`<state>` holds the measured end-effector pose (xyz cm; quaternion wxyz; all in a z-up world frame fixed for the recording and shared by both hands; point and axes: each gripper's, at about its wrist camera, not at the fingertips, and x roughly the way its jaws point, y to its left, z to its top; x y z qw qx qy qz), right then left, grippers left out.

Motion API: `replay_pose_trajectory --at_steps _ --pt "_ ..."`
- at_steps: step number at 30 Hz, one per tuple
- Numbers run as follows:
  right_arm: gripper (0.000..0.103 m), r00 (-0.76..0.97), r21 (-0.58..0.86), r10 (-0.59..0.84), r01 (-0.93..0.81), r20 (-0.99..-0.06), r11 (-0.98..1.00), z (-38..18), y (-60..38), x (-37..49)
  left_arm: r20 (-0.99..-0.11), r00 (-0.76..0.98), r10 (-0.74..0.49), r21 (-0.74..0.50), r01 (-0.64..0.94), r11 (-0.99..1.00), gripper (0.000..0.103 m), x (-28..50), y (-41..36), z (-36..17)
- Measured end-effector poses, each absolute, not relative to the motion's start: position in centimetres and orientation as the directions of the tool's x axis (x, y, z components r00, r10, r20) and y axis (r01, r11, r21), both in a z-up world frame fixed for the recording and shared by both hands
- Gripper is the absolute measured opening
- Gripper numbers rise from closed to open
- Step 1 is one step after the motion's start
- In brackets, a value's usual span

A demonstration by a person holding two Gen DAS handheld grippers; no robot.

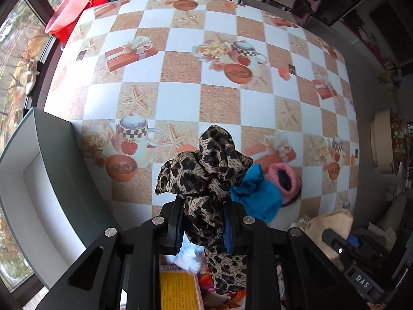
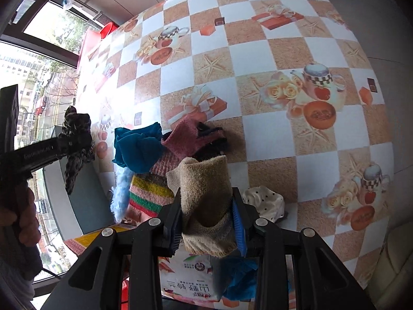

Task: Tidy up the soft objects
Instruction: 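Grasp the leopard-print scarf with the left tool while the right tool grasps the beige sock, then carry the leopard scarf and beige sock with both tools over the white box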

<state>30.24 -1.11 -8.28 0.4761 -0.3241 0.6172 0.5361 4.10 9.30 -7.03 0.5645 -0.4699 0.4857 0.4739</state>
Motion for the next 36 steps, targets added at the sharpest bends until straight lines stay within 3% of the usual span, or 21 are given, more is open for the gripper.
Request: replay_pose_trajectory --at_steps 16,26,36 --pt "0.035 -0.374 0.383 0.149 -0.923 -0.915 0.031 -1.9 -3.5 26.8 -0.979 0.073 0.19 -0.056 -0.994 0.093 0.026 3.3 -0.4 0.6" --pt "0.035 -0.392 0.38 0.128 -0.919 -0.911 -0.106 -0.8 -6.7 24.9 -0.978 0.029 0.204 -0.032 -0.999 -0.011 0.026 0.7 -7.8 2.1" --pt "0.035 -0.343 0.341 0.119 -0.939 -0.932 -0.035 -1.0 -12.5 23.0 -0.984 0.095 0.151 -0.076 -0.989 0.125 0.026 -1.4 -12.7 1.4"
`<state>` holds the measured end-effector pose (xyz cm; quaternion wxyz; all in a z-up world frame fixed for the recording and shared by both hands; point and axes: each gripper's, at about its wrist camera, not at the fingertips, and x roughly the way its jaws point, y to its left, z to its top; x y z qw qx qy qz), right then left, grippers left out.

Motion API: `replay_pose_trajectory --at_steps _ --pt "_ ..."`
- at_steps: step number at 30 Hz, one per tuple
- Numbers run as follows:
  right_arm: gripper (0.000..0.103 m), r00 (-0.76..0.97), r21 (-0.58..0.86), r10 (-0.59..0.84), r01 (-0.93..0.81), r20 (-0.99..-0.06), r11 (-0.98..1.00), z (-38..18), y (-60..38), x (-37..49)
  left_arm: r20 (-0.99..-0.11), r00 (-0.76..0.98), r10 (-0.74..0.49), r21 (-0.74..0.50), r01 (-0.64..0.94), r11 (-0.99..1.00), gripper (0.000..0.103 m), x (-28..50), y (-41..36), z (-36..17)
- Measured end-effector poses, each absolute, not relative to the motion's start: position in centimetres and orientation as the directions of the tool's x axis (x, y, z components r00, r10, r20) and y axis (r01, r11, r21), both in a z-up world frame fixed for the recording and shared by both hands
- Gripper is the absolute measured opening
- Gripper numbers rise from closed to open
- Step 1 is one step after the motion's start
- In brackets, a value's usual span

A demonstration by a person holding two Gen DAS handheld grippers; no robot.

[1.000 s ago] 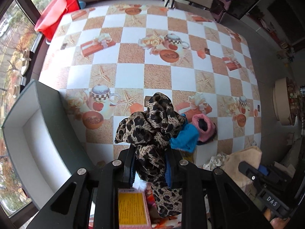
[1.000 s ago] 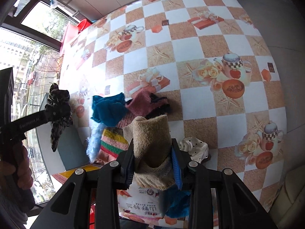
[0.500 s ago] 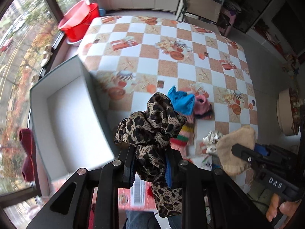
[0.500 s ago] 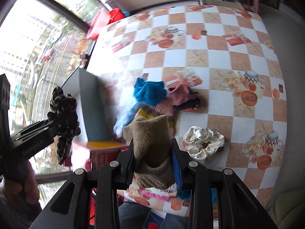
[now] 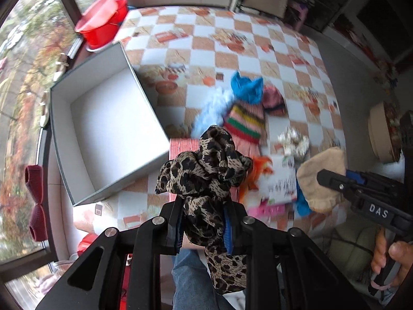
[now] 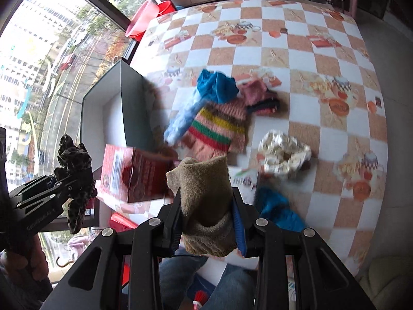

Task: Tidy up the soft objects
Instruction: 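Carry the leopard scarf and beige sock with both tools over the white box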

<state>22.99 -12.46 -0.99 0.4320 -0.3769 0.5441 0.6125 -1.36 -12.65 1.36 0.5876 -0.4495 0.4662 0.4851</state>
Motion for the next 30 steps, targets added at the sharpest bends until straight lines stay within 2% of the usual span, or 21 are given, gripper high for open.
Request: replay_pose_trajectory --at_steps 6,12,30 --pt "0.035 -0.319 0.325 0.105 -0.945 -0.942 0.045 -1.6 -16.0 20.4 -0.981 0.137 0.139 -0.1 -0.964 0.245 0.026 -3.1 -14.9 1.1" --pt "0.035 -0.308 0.317 0.13 -0.947 -0.942 0.051 0.0 -17.7 16.7 -0.974 0.166 0.156 -0.125 -0.962 0.244 0.026 -6.1 -15.3 1.3" --pt "0.035 -0.323 0.279 0.164 -0.929 -0.932 -0.242 4.4 -11.7 2.0 -0.941 0.101 0.324 -0.123 -0.991 -0.047 0.026 -19.0 -11.1 3.2"
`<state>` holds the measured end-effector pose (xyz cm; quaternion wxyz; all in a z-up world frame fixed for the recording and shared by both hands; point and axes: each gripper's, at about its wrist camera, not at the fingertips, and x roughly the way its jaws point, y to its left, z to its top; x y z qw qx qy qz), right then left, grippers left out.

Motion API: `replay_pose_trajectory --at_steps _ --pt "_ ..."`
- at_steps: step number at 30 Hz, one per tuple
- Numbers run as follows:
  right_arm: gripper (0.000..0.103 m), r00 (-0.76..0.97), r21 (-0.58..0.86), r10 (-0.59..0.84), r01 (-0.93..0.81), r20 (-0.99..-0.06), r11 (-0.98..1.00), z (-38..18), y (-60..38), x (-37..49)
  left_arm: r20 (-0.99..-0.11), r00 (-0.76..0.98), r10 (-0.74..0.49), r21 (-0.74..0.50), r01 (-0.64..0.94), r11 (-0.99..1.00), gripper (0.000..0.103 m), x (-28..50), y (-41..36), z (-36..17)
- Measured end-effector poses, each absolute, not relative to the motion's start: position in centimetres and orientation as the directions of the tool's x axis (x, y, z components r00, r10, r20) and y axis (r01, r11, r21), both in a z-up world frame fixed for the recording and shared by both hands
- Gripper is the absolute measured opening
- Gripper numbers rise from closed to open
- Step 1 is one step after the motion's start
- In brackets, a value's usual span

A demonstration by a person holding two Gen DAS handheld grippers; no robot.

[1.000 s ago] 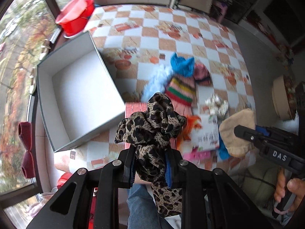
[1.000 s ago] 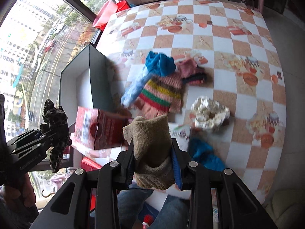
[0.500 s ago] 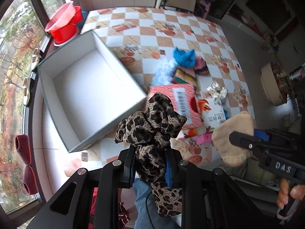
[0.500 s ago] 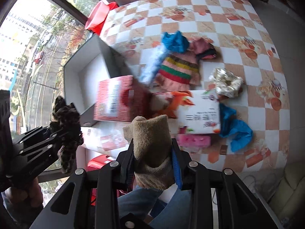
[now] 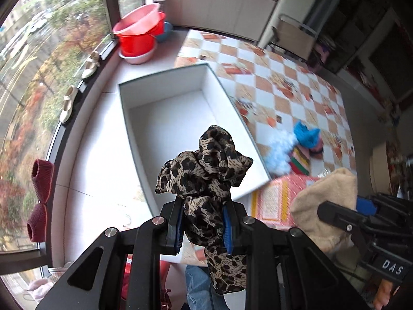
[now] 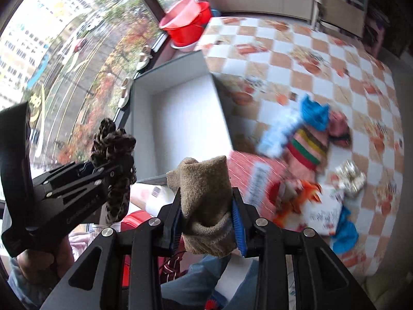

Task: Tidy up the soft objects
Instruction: 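Carry the leopard scarf and beige sock with both tools over the white box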

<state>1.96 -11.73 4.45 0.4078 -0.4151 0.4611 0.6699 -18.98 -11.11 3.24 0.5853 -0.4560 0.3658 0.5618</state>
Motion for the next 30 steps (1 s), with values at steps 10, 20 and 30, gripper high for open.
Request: replay_pose_trajectory --at_steps 10,20,30 --pt "0.035 -0.313 0.262 0.161 -0.925 -0.936 -0.274 3.6 -6.1 -2.7 -0.944 0.056 0.325 -0.121 -0.976 -0.183 0.026 -21.4 -7.8 0.9" --pt "0.035 -0.289 0.254 0.129 -0.938 -0.948 -0.237 0.1 -3.0 -4.3 -0.966 0.041 0.256 -0.098 -0.972 -0.215 0.026 -21.4 -6.1 -3.5" --pt "0.035 -0.258 0.235 0.085 -0.948 -0.962 -0.217 -3.6 -2.0 -5.3 -0.981 0.058 0.184 -0.101 -0.968 -0.231 0.026 -21.4 -5.1 -7.5"
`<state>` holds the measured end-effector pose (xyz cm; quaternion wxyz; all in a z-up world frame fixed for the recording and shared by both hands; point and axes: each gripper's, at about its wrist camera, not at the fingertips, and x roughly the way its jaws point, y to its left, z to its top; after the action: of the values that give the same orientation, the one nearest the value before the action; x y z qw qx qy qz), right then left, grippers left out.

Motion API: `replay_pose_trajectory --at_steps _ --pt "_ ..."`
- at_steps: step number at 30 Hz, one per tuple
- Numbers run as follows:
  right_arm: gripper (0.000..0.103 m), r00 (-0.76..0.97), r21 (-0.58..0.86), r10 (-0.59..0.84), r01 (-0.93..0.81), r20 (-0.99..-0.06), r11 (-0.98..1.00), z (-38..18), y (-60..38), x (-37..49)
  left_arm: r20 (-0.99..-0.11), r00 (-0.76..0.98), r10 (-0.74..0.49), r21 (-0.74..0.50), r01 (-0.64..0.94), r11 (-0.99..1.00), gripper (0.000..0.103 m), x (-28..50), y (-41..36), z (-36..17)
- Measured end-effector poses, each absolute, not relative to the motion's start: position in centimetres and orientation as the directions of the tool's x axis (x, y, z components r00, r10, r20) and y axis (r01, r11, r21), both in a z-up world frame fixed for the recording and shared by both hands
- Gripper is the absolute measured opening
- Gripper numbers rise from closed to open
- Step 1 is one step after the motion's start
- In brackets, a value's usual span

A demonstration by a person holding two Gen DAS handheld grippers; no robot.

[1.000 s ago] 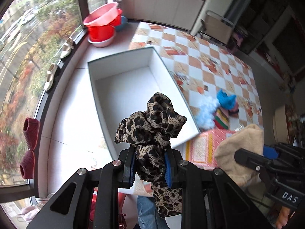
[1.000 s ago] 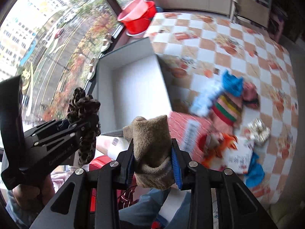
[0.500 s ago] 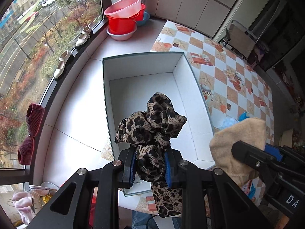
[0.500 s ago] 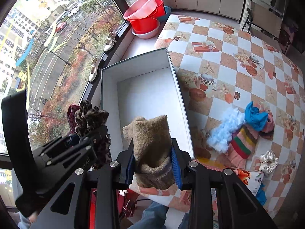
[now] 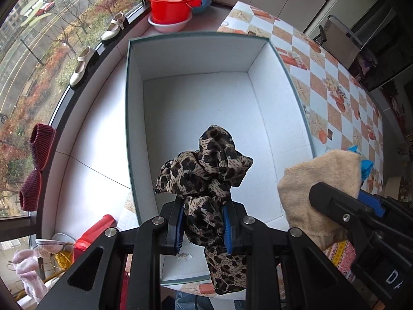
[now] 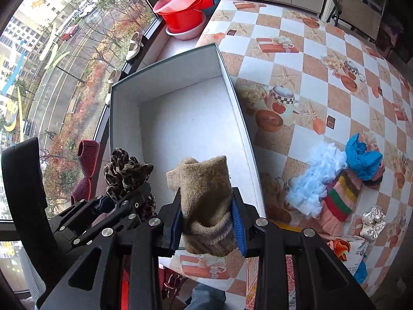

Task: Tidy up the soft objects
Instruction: 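Carry the leopard scarf and beige sock with both tools over the white box, then open both tools to drop the scarf and sock into the box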

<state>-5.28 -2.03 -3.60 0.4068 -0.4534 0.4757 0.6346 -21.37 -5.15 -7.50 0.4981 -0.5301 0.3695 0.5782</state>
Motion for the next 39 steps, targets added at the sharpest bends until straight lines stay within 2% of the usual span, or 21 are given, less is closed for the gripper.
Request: replay_pose_trajectory --at_steps 13,17,32,39 --pt "0.035 -0.203 0.196 0.009 -0.954 -0.979 -0.225 -8.7 -3.1 -6.8 -0.997 0.056 0.059 -0.066 -0.982 -0.178 0.026 -20.5 -5.8 -12.0" --pt "0.035 -0.198 0.198 -0.021 -0.955 -0.98 -0.221 -9.7 -3.7 -7.2 -0.998 0.02 0.063 -0.028 -0.991 -0.127 0.026 -20.2 -6.2 -11.9" --pt "0.035 -0.319 0.341 -0.172 -0.933 -0.932 -0.117 -10.7 -8.2 -9.0 -0.999 -0.03 0.043 0.033 -0.996 0.081 0.027 -22.2 -11.4 -11.5" --pt "0.035 -0.305 0.327 -0.152 -0.934 -0.94 -0.144 -10.1 -8.3 -8.7 -0.999 -0.018 0.051 0.021 -0.998 0.065 0.028 -22.2 -12.4 -11.4"
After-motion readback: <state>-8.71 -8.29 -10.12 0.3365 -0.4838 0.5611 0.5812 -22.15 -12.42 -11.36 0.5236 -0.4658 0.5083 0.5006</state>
